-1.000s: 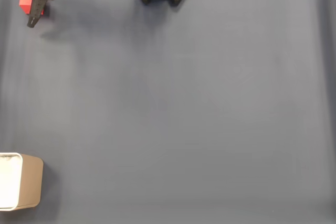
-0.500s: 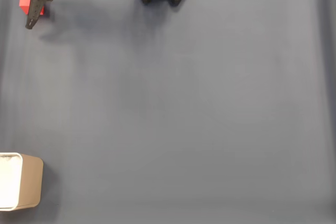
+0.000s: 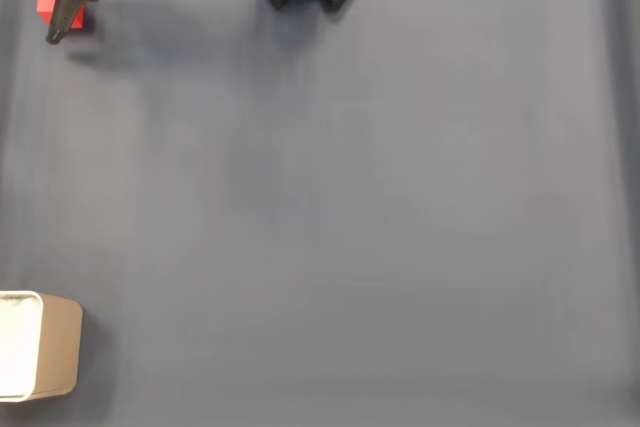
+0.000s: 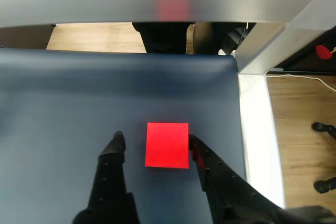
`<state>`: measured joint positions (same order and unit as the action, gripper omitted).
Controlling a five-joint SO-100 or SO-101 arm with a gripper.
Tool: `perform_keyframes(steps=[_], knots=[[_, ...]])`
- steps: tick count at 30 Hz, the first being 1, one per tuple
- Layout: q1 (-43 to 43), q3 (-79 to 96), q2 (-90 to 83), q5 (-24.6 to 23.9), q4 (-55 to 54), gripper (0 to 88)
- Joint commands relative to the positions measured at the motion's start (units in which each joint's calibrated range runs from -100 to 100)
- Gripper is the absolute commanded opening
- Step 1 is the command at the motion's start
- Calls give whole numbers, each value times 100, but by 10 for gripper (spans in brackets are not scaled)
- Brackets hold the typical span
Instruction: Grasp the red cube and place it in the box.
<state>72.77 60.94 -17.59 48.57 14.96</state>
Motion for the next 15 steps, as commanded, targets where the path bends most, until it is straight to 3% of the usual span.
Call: perform_keyframes(steps=[1,11,15], knots=[[-33,-264,-9,44,-110,187],[-40,-264,-18,239,70,19],[-47,-255,-53,283,152,0]])
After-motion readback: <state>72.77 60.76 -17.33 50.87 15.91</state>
